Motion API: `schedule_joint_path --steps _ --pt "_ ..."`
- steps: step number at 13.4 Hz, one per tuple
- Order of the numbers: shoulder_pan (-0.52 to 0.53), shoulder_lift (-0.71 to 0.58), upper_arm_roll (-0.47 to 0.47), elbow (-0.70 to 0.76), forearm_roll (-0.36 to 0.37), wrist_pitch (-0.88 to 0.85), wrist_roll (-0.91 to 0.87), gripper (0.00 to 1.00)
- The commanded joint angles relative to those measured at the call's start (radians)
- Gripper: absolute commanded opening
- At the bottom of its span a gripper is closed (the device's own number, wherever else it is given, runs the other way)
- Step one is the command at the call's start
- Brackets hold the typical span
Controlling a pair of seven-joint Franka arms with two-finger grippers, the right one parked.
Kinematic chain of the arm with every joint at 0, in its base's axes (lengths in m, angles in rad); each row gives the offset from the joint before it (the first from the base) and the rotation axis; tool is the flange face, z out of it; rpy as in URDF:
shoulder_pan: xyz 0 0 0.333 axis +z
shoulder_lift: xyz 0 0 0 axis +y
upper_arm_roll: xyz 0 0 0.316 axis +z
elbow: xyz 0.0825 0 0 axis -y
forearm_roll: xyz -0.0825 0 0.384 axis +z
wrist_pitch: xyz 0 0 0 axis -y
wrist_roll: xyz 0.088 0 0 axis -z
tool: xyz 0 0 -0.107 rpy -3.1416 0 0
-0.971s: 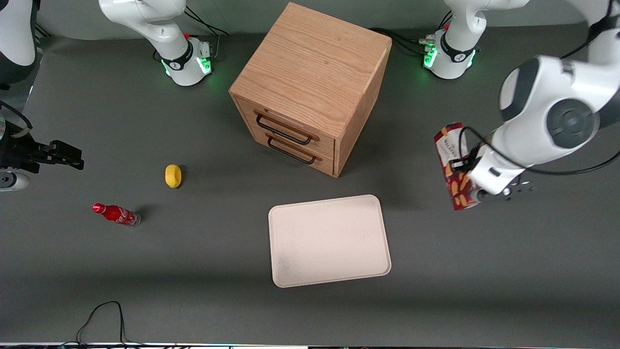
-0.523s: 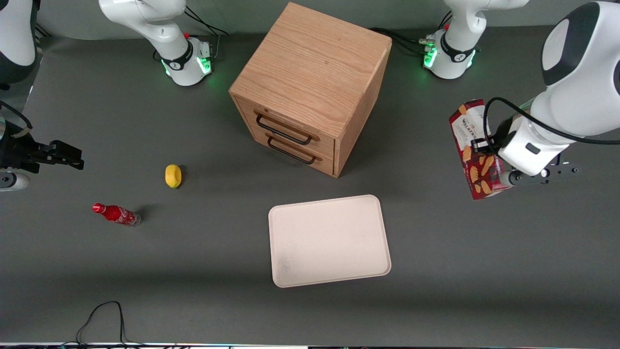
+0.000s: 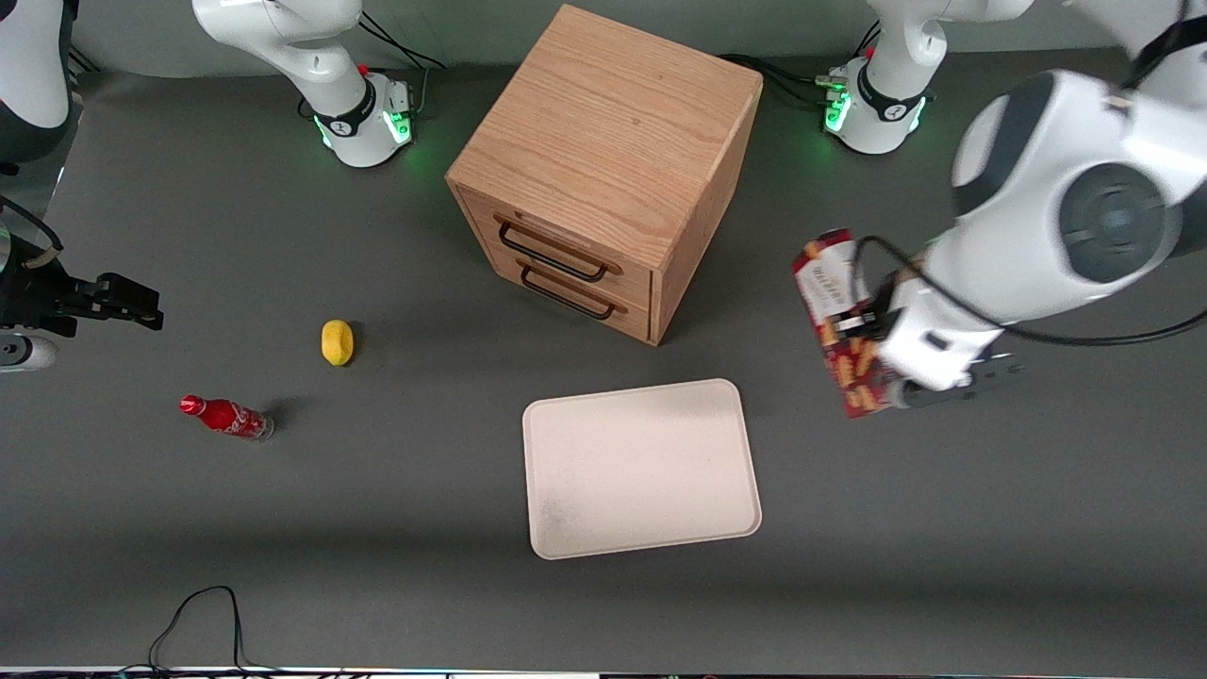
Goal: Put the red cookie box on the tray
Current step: 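Carry the held cookie box over the white tray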
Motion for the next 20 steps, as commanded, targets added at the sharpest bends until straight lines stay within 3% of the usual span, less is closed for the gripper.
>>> schedule_joint_path --steps 1,4,8,13,16,20 --pt "-0.091 0.197 0.013 0.261 0.009 -0.026 -0.093 0.0" --pt "-0.136 0.253 0.017 0.292 0.018 0.026 -0.091 0.0" --pt "-0.135 0.297 0.014 0.288 0.034 0.047 0.039 0.0" --pt "-0.095 0.328 0.019 0.067 0.055 0.332 0.108 0.0" --pt "-0.095 0.38 0.019 0.048 0.107 0.409 0.1 0.0" --pt "-0.093 0.405 0.02 -0.008 0.109 0.506 0.09 0.0"
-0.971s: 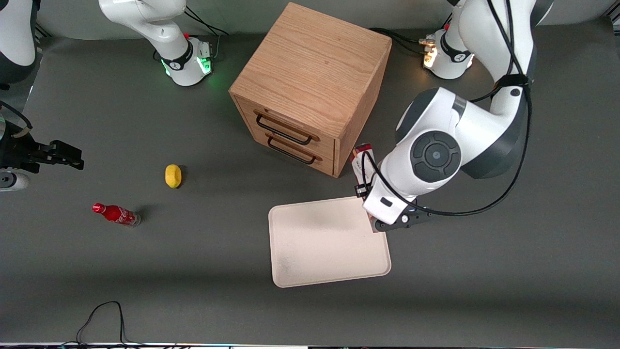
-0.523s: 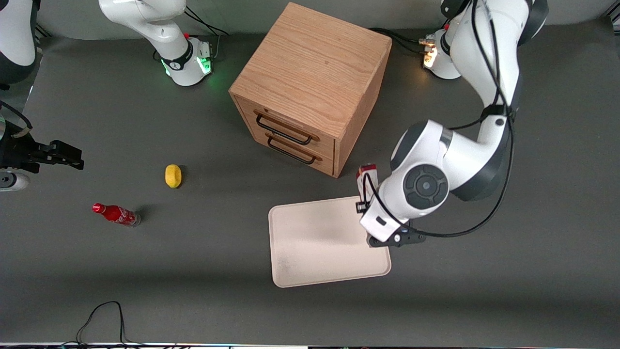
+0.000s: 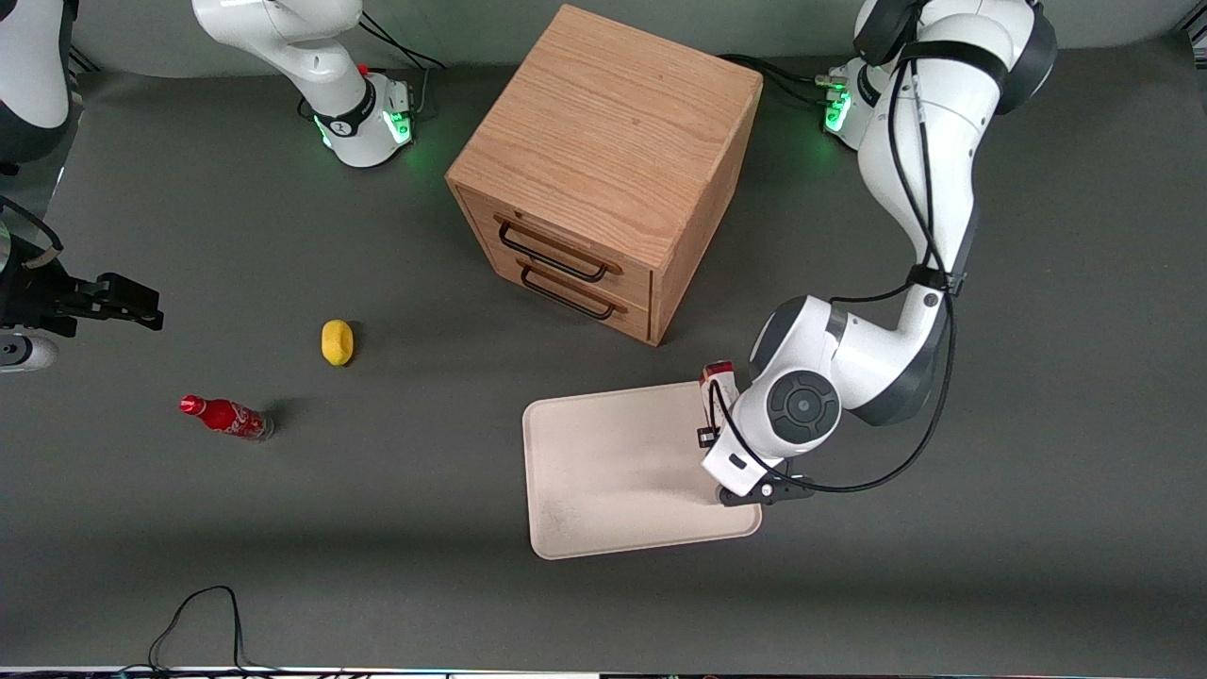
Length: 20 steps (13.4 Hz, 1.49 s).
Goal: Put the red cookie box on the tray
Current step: 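Lower the cookie box onto the tray and open the left gripper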
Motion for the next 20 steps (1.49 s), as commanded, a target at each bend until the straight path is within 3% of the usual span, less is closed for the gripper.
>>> schedule_joint_path --steps 1,11,12,13,14,20 --pt "-0.002 -0.015 0.002 -0.053 0.016 0.061 -0.005 0.0" --pt "-0.002 -0.004 0.015 -0.058 0.014 0.071 -0.03 0.0" --pt "-0.002 -0.004 0.015 -0.058 0.014 0.071 -0.03 0.16" --pt "-0.002 -0.004 0.015 -0.058 0.016 0.071 -0.03 0.94" --pt "-0.002 -0.004 0.015 -0.058 0.016 0.069 -0.03 1.0" --pt "-0.001 -0.027 0.017 -0.053 0.017 0.043 -0.031 1.0"
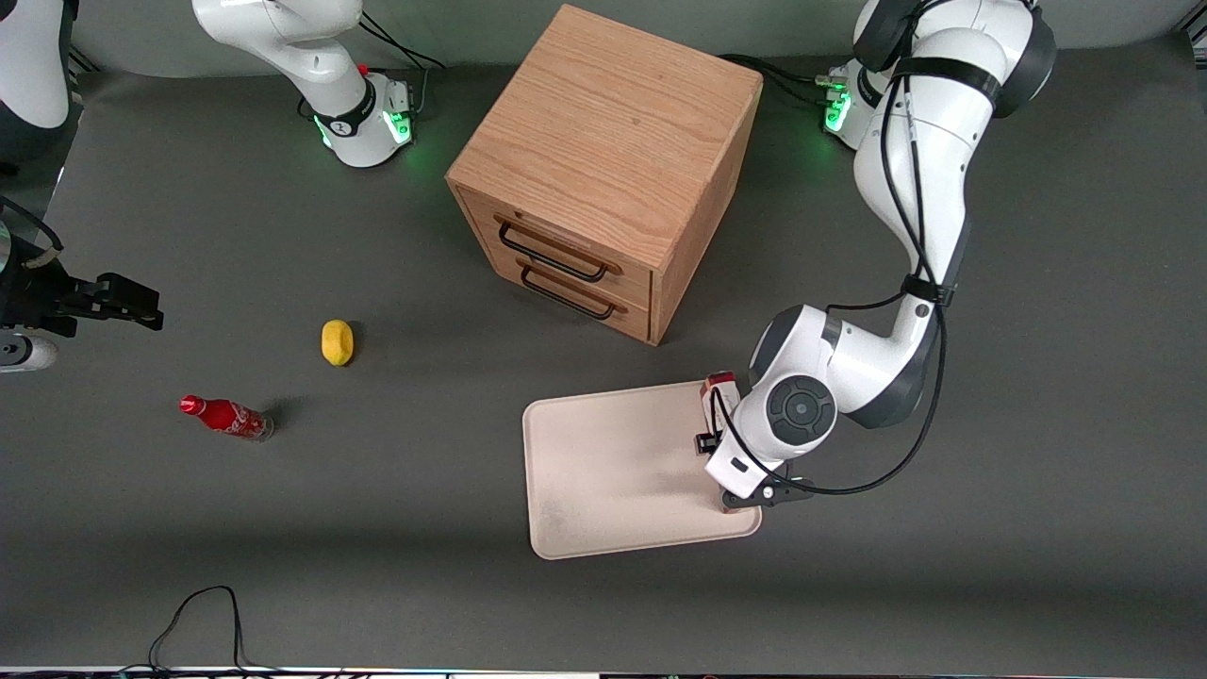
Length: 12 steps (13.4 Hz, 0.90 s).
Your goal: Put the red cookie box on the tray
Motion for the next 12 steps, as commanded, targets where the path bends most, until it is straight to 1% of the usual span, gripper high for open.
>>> schedule_joint_path --steps 1,3,5,8,10,12 --pt "0.001 -0.036 0.004 -0.01 0.016 -0.04 -0.021 1.0" --pt "0.022 -0.095 0.004 -0.011 0.019 -0.142 -0.015 1.0" --pt "0.053 -0.18 0.003 -0.029 0.019 -0.233 -0.002 1.0" --pt "0.093 -0.401 0.0 -0.224 0.007 -0.243 0.03 1.0" --pt "0.125 -0.51 -0.002 -0.301 0.004 -0.278 0.045 1.0" --pt "0.125 -0.563 0.0 -0.3 0.009 -0.36 0.045 1.0"
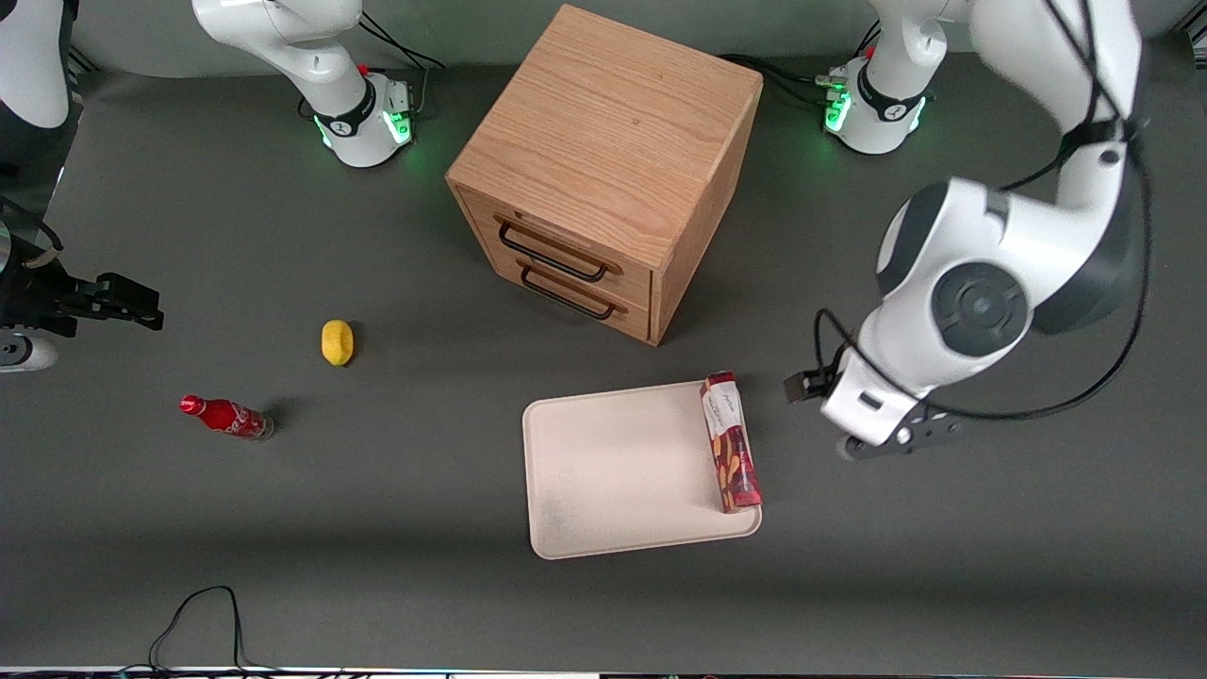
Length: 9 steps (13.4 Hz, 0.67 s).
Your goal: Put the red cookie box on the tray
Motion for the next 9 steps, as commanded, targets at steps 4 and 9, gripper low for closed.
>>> schedule_joint_path --steps 4,9 --pt "0.009 -0.129 0.001 -0.075 0.007 -0.075 0.016 1.0" --pt "0.133 -0.183 0.001 -0.069 -0.001 -0.15 0.123 1.0"
